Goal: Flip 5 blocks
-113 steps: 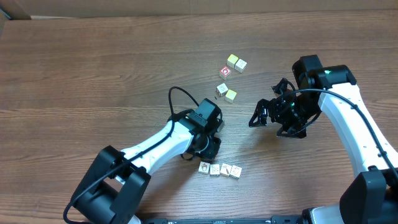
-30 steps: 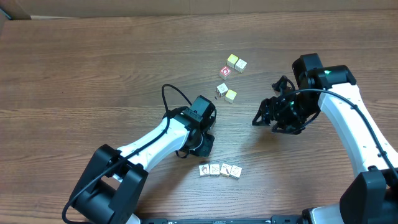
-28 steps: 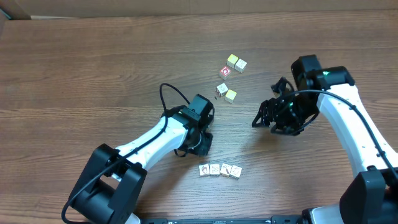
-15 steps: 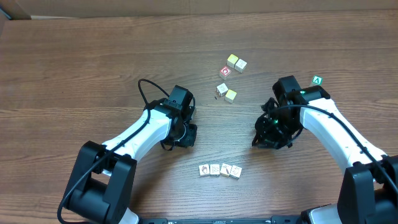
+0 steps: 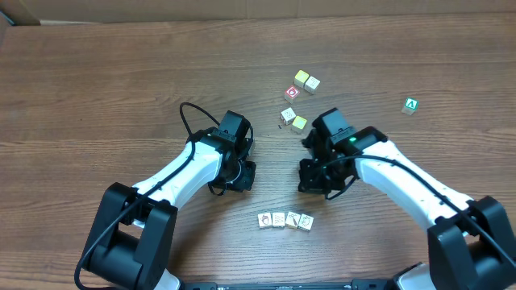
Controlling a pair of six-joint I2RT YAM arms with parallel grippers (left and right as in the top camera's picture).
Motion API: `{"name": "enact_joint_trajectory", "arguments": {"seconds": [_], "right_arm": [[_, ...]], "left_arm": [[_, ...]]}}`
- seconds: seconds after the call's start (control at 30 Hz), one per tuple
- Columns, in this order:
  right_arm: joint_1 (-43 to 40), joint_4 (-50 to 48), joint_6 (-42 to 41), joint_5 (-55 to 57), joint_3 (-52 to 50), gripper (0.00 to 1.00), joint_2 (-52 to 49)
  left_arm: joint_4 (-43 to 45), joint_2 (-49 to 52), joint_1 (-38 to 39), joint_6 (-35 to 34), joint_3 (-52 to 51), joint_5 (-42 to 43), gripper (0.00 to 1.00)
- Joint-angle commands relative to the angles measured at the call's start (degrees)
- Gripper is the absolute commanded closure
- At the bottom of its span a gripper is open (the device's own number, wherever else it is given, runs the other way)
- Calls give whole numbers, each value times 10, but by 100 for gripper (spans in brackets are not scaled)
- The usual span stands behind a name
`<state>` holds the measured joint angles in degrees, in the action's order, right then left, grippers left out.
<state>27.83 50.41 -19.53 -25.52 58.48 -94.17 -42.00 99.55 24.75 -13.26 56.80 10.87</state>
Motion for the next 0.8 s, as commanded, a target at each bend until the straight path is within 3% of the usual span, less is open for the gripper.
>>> {"name": "enact_joint_trajectory", "arguments": {"seconds": [0.0,0.4,0.77], "right_arm": [[20,-8,-29,0,-12,96,-18],[73,-16,-91,20,-30,96,-52],[74,-19,-88,19,-30,96,-53]], "left_arm": [[0,7,0,13,11,7,94],[0,7,0,18,11,7,94],[0,7,0,22,11,7,94]]}}
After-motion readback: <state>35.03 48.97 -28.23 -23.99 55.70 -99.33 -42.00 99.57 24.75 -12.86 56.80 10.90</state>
